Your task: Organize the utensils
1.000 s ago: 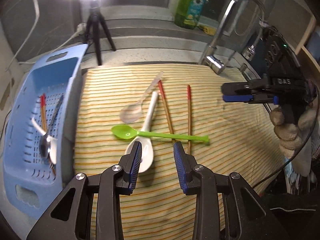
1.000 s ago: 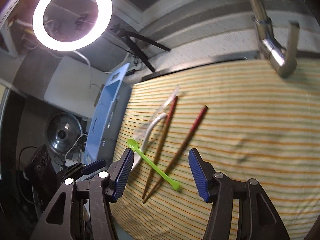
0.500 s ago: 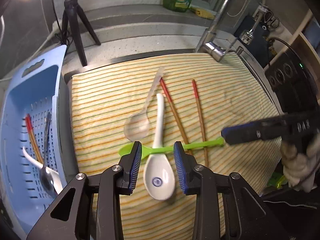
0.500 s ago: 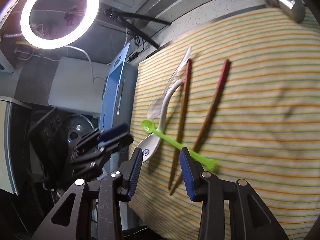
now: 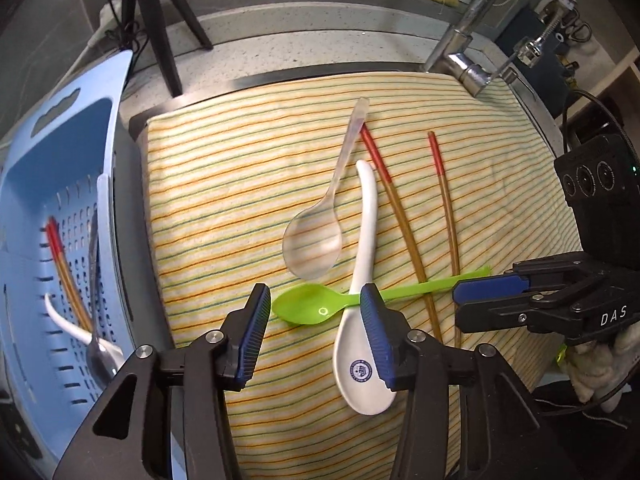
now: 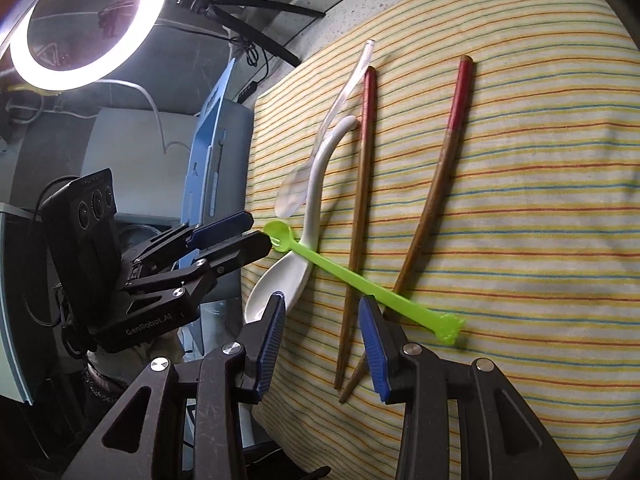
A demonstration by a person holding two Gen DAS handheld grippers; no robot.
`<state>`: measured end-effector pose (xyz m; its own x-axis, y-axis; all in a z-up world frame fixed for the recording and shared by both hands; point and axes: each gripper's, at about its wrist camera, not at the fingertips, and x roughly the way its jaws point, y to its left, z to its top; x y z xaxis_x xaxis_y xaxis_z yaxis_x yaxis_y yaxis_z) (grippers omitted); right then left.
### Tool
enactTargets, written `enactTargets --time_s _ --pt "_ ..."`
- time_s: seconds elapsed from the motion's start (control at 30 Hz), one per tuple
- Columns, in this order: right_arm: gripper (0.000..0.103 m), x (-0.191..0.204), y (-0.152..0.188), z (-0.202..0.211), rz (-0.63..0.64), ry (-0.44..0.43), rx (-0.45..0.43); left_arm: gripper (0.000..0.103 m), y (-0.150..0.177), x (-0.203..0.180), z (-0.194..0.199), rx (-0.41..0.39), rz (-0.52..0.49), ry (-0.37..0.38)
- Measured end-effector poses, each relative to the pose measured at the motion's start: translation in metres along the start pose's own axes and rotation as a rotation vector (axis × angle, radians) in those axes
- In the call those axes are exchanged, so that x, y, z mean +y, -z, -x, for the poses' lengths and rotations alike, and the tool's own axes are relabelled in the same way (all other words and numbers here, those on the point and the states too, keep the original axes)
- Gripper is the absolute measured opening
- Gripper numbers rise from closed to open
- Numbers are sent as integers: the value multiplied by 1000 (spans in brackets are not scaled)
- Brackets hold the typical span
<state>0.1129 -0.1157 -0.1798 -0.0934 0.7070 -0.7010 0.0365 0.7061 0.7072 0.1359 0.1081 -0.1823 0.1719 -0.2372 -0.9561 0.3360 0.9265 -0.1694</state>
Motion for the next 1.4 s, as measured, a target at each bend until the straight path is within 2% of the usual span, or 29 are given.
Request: enactTargets --time_s 0.2,0.5,0.73,0.93,1.03,1.13,1.2,1.4 --pt "35 -3 -2 0 -6 7 6 45 5 0 -13 47 16 30" --pt "34 -4 -4 -2 -7 7 9 45 9 -22 -7 24 -15 102" --pt "33 -6 -6 5 -8 20 2 45 11 -48 -4 -7 -70 98" --pt "33 -14 -7 25 -26 38 -51 45 6 -56 5 -51 -91 75" --pt "32 -22 -8 35 -45 77 -83 41 0 -61 4 -68 -104 85" --pt "27 -26 -10 36 -60 89 -90 34 -1 -69 -1 -67 -137 77" --pt "24 -28 -11 35 -63 114 -98 27 -3 -72 -7 -52 -147 85" --pt "21 -27 -16 31 -75 128 -119 24 -7 -76 -21 -15 -153 71"
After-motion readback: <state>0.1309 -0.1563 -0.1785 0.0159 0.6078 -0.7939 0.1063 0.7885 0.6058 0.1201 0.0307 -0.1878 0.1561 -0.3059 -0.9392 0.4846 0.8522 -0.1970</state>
